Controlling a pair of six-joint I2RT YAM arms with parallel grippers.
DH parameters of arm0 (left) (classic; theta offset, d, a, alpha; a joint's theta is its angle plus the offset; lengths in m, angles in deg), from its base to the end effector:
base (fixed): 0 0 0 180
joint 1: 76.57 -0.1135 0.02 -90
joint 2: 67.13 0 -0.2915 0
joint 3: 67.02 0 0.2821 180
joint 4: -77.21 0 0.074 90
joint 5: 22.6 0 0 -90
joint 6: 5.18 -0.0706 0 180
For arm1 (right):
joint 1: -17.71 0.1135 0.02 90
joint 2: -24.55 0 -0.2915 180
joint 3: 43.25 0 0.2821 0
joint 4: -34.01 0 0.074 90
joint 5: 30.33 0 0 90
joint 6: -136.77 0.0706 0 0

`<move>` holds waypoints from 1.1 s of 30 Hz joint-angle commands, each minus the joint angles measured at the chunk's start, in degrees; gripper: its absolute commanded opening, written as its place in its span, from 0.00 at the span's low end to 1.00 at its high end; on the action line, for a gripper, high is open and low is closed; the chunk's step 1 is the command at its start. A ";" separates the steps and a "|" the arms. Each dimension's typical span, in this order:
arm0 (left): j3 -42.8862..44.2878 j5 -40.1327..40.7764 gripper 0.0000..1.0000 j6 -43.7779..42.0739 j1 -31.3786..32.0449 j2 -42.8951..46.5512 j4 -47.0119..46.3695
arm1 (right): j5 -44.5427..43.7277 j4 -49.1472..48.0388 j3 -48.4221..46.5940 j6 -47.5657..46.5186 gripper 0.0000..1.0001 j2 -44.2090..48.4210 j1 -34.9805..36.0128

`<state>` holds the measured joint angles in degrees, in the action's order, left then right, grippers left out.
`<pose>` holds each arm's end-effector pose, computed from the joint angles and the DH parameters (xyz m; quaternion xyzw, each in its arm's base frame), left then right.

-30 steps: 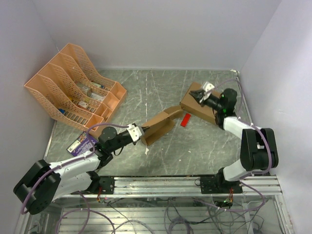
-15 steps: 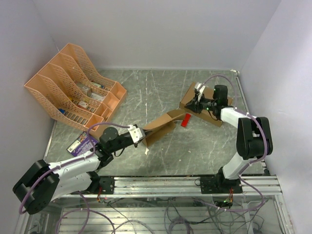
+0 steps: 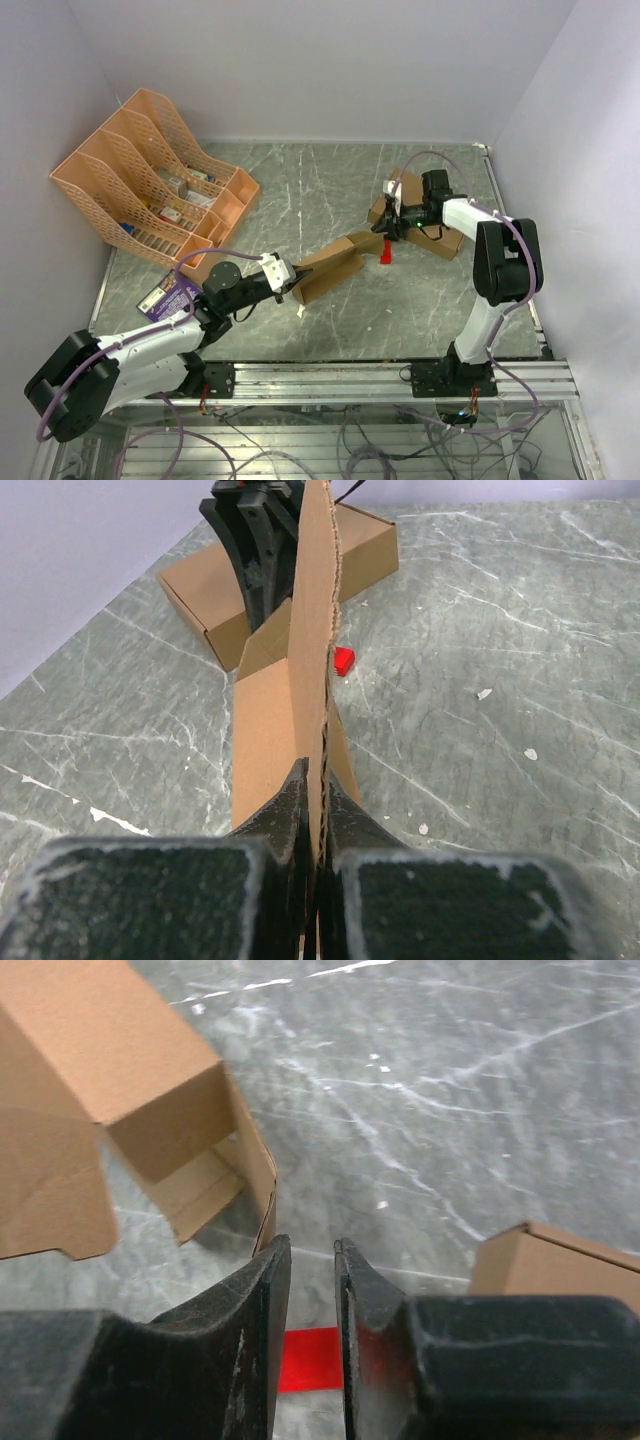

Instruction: Fold the paper box

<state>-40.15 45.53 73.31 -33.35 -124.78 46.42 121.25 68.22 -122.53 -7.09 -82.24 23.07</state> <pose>0.1612 -0.1876 0.2154 0.4382 0.5549 -0.3187 0.6313 0.3978 0.0997 0.1675 -0.5203 0.6624 0.3664 0.3952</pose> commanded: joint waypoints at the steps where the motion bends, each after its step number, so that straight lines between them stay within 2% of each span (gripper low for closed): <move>1: -0.13 -1.30 0.07 0.12 0.32 0.48 0.72 | 2.18 11.26 -0.01 -9.75 0.27 0.94 1.11; 7: -0.35 -2.18 0.07 0.52 0.33 -1.12 -1.13 | -0.22 2.74 4.42 -2.36 0.40 3.34 4.34; 14: -0.59 -2.32 0.07 0.32 0.34 0.15 0.05 | 1.61 2.36 4.44 0.84 0.42 2.67 5.45; 21: -1.31 -2.43 0.07 0.90 0.37 0.13 -1.12 | 4.65 -4.41 5.97 9.00 0.48 2.39 5.46; 25: -1.34 -2.25 0.07 1.00 0.31 0.40 -1.58 | 4.27 -12.92 8.80 18.80 0.48 3.39 5.66; 31: -1.48 -2.39 0.07 0.88 0.29 0.00 -1.75 | 2.06 -33.26 16.61 37.71 0.48 5.51 5.70; 33: -1.49 -2.39 0.07 0.79 0.37 0.15 -1.60 | 2.26 -37.59 18.86 40.96 0.48 5.38 5.71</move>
<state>-40.58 45.12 73.29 -33.35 -124.82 45.68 123.26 45.69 -106.64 20.84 -78.22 28.14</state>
